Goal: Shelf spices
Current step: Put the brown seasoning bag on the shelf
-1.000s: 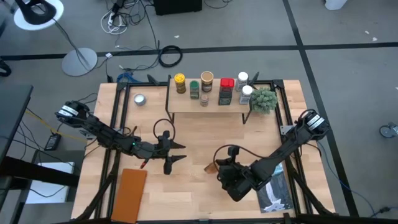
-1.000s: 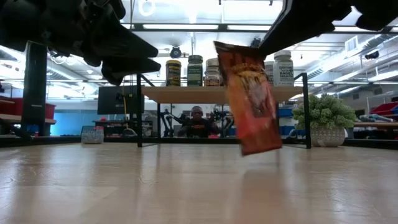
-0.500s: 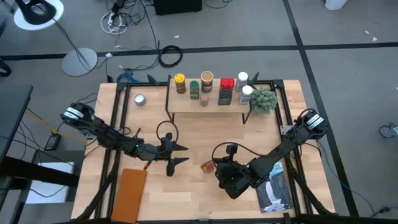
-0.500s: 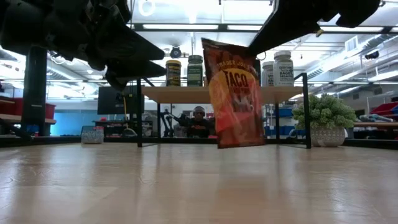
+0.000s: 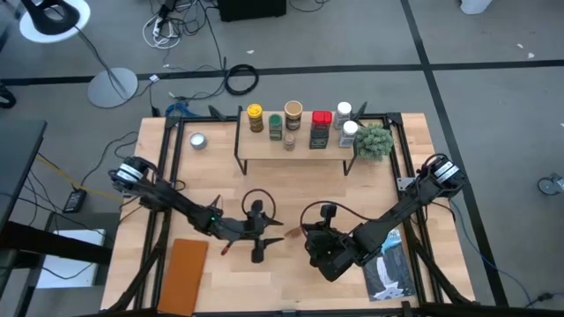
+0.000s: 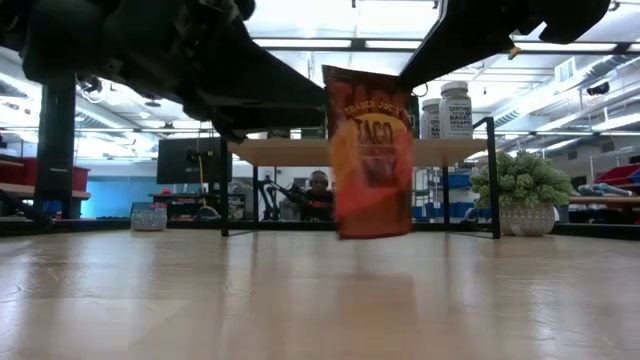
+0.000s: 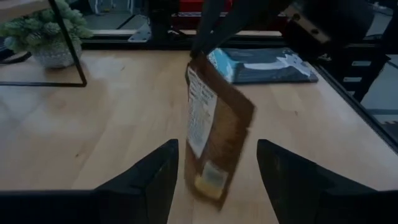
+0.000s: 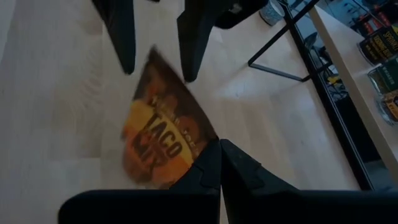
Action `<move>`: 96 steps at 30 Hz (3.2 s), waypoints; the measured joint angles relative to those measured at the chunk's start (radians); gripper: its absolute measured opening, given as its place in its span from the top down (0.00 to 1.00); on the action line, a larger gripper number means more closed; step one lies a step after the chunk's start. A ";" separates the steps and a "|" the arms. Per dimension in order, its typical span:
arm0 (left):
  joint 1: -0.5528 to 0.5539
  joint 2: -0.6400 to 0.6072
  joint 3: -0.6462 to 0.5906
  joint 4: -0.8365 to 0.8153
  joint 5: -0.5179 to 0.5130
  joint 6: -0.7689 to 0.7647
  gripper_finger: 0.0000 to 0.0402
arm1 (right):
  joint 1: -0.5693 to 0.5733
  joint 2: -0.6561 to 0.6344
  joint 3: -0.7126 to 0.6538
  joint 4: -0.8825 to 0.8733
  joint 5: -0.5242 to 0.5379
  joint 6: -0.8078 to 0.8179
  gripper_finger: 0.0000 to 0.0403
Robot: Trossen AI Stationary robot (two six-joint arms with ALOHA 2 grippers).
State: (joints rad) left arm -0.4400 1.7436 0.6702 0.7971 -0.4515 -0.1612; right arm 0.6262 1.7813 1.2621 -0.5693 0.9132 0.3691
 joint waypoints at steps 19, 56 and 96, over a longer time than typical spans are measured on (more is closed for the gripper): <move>0.000 0.083 0.081 -0.029 0.000 0.000 0.44 | 0.000 0.000 0.000 -0.005 -0.053 0.043 1.00; 0.000 0.081 0.080 -0.137 0.002 0.053 0.44 | 0.004 0.000 0.000 -0.038 -0.123 0.109 1.00; 0.040 0.081 0.080 0.036 0.105 -0.056 0.44 | 0.005 0.000 0.000 -0.020 -0.124 0.111 1.00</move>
State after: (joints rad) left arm -0.4000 1.8248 0.7498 0.8327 -0.3466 -0.2172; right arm 0.6308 1.7809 1.2621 -0.5894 0.7893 0.4800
